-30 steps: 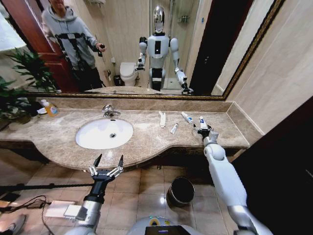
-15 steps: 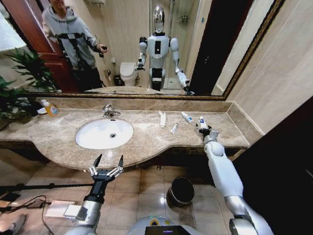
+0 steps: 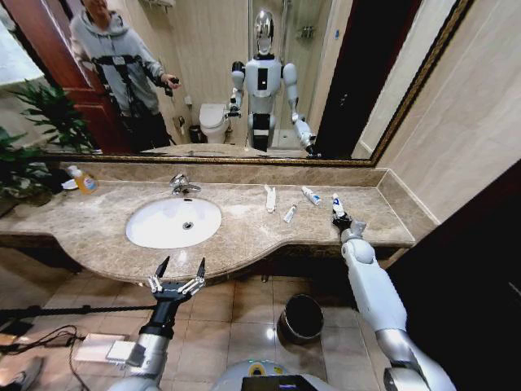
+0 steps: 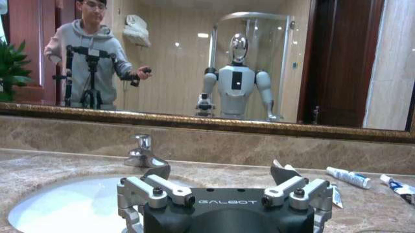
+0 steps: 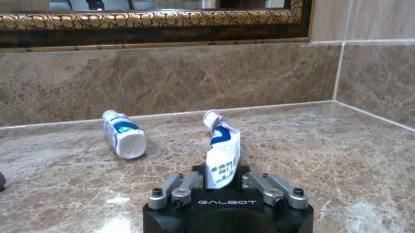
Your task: Pick up the trash from the sink and place it in the trash bin.
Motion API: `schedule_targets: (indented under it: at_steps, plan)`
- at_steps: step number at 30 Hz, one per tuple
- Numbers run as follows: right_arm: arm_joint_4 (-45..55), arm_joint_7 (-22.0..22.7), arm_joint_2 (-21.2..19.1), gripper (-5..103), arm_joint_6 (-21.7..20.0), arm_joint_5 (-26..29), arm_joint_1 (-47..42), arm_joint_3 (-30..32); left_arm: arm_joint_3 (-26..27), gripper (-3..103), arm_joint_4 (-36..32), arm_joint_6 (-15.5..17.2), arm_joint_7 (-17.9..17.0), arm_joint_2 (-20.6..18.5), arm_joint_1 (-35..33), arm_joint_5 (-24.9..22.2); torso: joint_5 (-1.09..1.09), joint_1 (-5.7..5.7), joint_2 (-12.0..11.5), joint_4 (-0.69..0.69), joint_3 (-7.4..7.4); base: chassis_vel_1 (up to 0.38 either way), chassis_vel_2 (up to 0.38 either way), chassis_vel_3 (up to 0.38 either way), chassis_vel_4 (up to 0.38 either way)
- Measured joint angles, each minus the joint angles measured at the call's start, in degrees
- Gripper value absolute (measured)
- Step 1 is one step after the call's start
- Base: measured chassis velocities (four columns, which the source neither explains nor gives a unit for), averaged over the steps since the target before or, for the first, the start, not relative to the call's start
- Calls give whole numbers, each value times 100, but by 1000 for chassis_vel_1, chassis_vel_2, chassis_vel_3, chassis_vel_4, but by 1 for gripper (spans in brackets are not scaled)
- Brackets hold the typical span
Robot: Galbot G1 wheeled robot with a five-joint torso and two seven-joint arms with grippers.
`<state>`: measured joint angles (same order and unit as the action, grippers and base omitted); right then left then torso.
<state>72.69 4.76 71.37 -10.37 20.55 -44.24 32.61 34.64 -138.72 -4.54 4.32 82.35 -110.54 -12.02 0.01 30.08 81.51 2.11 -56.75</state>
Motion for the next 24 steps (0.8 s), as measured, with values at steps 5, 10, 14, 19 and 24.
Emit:
schedule_targets:
  at_steps: [5, 10, 14, 19, 24]
  plan:
    - [49, 10, -13, 10, -1, 43, -35, 0, 0, 100, 0, 0, 0, 0, 0, 0, -1, 0, 0, 0, 0, 0, 0, 0, 0]
    - [177, 25, -34, 0, -24, 109, -89, -3, 0, 100, 0, 0, 0, 0, 0, 0, -2, 0, 0, 0, 0, 0, 0, 0, 0]
    - [335, 47, -54, 0, -35, 177, -164, -4, 0, 100, 0, 0, 0, 0, 0, 0, -2, 0, 0, 0, 0, 0, 0, 0, 0]
    - [819, 44, -95, 0, -68, 270, -443, 69, 0, 100, 0, 0, 0, 0, 0, 0, -2, 0, 0, 0, 0, 0, 0, 0, 0]
    - [1393, 57, -139, 0, -60, 325, -868, 164, 0, 100, 0, 0, 0, 0, 0, 0, -2, 0, 0, 0, 0, 0, 0, 0, 0]
